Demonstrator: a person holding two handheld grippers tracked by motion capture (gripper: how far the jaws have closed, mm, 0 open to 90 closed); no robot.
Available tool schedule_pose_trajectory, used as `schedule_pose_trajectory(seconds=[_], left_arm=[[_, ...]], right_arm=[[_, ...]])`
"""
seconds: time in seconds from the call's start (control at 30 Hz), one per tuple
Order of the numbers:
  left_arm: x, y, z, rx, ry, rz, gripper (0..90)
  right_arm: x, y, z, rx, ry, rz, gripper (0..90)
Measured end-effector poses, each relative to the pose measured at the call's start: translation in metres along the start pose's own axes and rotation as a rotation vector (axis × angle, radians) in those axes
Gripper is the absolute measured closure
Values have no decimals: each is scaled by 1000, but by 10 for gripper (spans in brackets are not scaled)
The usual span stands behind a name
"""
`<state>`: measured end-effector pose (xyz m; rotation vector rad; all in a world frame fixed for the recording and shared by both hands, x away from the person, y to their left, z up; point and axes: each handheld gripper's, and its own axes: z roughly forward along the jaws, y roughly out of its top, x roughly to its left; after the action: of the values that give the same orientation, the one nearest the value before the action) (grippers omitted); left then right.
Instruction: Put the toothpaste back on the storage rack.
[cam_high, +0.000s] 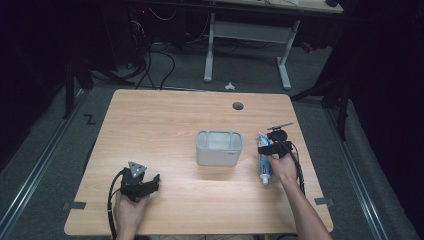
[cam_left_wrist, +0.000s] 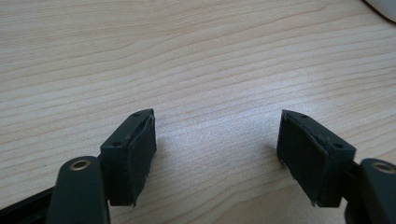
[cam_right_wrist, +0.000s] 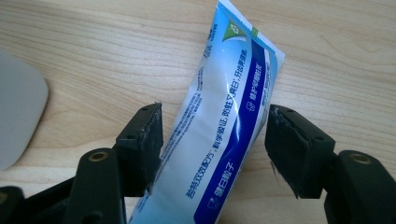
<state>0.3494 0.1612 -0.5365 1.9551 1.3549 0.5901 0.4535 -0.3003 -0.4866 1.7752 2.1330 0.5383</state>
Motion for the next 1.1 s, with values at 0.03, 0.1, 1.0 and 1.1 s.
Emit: schedule_pose_trajectory(seconds=[0.03, 0.1, 1.0, 1.1], left_arm=[[0, 0, 0, 0, 0, 0, 288], [0, 0, 0, 0, -1, 1, 288], [0, 0, 0, 0, 0, 6, 290], [0, 0, 0, 0, 0, 7, 292]], right_arm=[[-1, 0, 2, 7, -2, -3, 374], [-1, 2, 4, 19, -3, 1, 369], [5, 13, 16, 116, -10, -17, 383], [7, 13, 17, 107, -5, -18, 396]])
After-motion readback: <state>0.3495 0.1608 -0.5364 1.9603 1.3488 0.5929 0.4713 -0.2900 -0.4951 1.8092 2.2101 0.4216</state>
